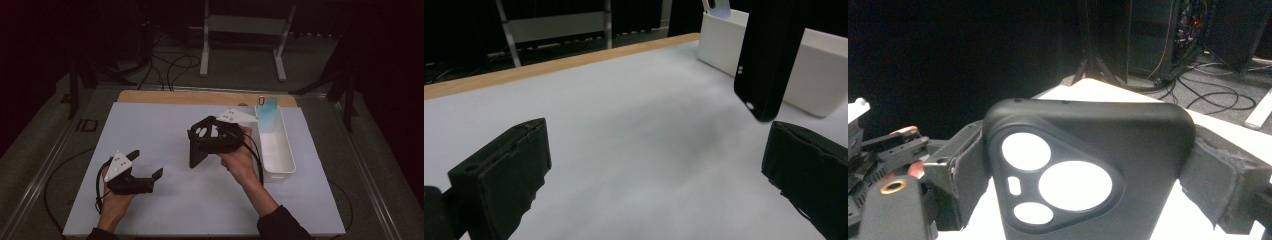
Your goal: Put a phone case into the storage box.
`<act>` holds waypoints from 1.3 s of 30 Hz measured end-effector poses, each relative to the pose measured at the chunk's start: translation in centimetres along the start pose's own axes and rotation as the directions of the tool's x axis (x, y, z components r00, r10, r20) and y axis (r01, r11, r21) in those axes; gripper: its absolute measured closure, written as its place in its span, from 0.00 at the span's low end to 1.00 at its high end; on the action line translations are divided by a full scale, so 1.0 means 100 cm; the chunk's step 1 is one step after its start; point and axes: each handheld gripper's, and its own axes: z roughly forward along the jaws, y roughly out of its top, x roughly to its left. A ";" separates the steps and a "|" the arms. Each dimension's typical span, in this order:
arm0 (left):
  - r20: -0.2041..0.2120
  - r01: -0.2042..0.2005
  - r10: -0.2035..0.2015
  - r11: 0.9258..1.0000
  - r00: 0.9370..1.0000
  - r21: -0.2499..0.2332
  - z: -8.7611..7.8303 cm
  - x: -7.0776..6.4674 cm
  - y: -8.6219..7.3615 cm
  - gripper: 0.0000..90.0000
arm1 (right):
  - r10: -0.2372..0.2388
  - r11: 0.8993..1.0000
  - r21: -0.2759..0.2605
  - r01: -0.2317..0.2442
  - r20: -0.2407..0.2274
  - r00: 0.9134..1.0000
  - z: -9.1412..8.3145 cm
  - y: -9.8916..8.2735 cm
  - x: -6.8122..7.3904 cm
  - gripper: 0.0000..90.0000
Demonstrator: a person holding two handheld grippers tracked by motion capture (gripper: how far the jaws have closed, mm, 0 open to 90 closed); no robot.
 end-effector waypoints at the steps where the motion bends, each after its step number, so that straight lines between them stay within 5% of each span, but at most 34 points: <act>1: -0.001 -0.010 0.010 1.000 1.000 0.001 -0.005 0.001 -0.006 0.00 | -0.002 1.000 0.001 0.002 0.001 1.000 0.000 0.000 0.000 0.15; 9: -0.040 -0.043 0.044 0.999 0.998 0.017 -0.023 0.007 -0.026 0.00 | -0.008 1.000 0.003 0.008 0.009 1.000 -0.001 0.000 -0.002 0.15; 19: -0.059 -0.038 0.038 0.999 0.998 0.004 -0.046 0.012 -0.039 0.00 | 0.001 1.000 0.018 -0.002 0.050 0.999 -0.001 -0.001 -0.012 0.15; 26: -0.057 -0.037 0.037 0.999 0.998 0.005 -0.044 0.011 -0.040 0.00 | 0.030 0.999 0.011 -0.031 0.090 0.996 -0.002 0.003 -0.027 0.15; 39: -0.058 -0.060 0.061 0.998 0.996 0.022 -0.035 0.011 -0.040 0.00 | 0.084 0.996 -0.027 -0.081 0.196 0.977 -0.014 0.023 -0.066 0.15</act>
